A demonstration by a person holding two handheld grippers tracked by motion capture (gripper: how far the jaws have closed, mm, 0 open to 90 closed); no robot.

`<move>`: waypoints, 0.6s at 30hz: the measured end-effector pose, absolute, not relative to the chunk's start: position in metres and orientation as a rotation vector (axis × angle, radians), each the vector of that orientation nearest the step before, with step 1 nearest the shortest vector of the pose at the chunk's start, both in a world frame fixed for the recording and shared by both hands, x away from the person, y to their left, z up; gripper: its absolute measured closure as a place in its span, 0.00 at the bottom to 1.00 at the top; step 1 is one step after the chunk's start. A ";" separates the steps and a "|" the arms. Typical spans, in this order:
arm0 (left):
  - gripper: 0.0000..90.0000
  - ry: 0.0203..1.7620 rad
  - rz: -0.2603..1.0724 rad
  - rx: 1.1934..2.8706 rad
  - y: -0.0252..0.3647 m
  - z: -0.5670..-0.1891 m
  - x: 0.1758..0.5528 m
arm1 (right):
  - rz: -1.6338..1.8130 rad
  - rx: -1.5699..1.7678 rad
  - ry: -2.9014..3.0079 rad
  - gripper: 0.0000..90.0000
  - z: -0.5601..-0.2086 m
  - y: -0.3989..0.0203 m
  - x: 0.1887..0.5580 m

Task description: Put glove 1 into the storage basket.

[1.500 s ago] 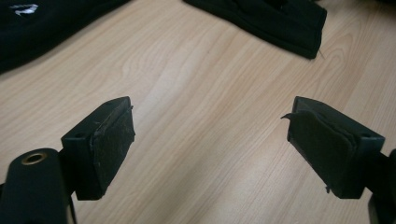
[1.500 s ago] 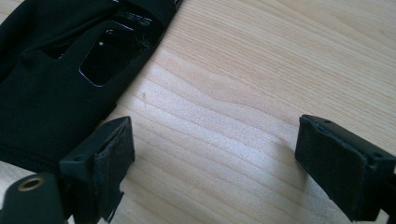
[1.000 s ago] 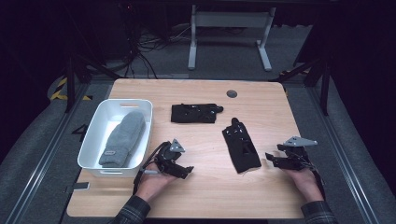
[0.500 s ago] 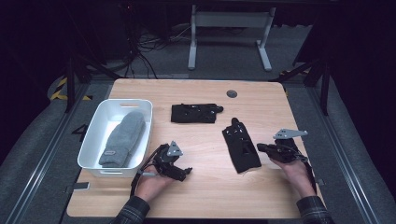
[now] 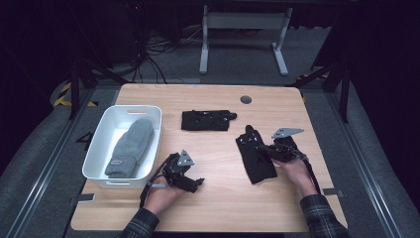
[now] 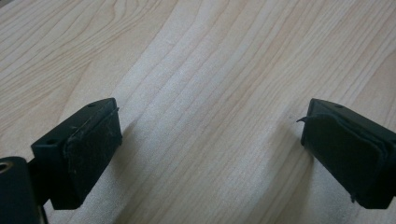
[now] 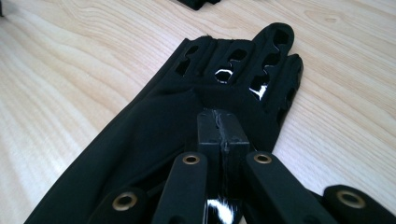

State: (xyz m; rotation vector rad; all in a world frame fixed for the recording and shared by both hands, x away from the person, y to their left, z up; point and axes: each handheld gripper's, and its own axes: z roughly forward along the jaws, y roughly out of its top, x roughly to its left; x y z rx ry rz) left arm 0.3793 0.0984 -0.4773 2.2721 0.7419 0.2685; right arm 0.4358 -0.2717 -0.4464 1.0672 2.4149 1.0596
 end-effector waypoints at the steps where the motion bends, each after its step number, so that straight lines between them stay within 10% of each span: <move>1: 0.05 0.742 0.269 2.273 0.098 -0.477 0.379 | 1.052 1.069 2.415 1.00 -0.448 -0.270 0.438; 18: 0.05 0.745 0.269 2.272 0.098 -0.477 0.379 | 0.998 1.105 2.431 1.00 -0.455 -0.273 0.429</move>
